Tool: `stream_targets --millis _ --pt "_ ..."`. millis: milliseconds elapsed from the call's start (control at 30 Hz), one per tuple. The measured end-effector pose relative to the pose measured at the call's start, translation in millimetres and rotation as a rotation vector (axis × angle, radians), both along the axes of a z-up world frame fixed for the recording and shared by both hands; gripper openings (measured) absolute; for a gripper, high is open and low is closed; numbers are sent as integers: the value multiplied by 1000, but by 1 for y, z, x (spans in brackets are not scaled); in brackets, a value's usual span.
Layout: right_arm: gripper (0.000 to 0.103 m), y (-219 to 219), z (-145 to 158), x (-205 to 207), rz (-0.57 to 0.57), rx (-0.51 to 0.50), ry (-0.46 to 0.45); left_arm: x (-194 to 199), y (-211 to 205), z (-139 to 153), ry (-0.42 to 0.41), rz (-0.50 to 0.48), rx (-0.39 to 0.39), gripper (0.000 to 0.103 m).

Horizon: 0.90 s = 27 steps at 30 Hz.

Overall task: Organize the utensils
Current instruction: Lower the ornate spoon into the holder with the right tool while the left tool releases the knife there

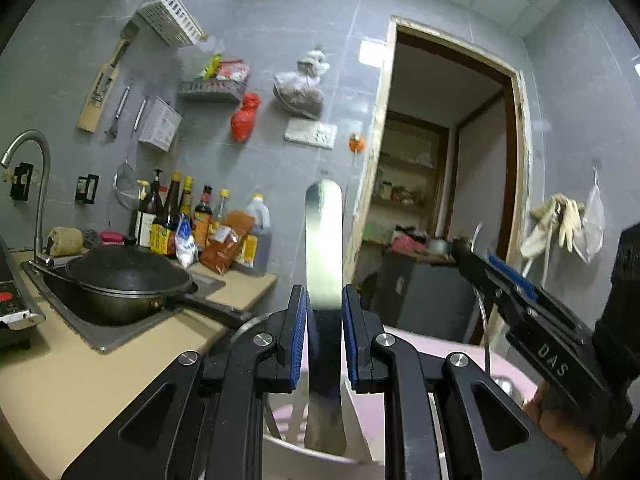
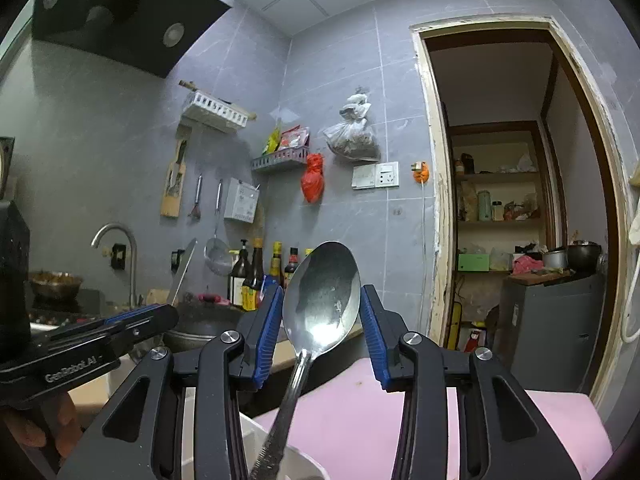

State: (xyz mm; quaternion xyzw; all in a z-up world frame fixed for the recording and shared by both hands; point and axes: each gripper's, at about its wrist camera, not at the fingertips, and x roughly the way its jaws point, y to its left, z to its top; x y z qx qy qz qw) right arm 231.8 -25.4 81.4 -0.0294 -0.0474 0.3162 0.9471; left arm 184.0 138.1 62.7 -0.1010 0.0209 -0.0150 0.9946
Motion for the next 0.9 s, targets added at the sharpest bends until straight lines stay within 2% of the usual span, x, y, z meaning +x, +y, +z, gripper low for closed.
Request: stream_targets --millis 67,267,367,433,567,767,833,900 --pt "38 -1 -1 -3 8 -12 0 1 -1 -4 36 -8 10 14" --pt "38 -1 -5 -9 28 -54 13 3 4 -10 110 -42 -22 15" --pt "38 -1 -8 -10 35 -71 27 -3 6 -10 105 -49 -30 18" --pt "38 -2 -9 -11 37 -72 36 -6 6 -8 102 -58 -34 25" --pt "38 -5 -12 -13 37 -75 51 -11 1 -5 102 -66 -17 26" --pt "47 -17 -7 -22 14 -66 62 -16 -6 5 117 -69 -18 34" --pt "54 -24 -4 -25 0 -59 64 -18 -11 8 122 -69 -5 37" --pt "57 -32 -2 -28 -17 -55 68 -20 -18 12 128 -65 16 39"
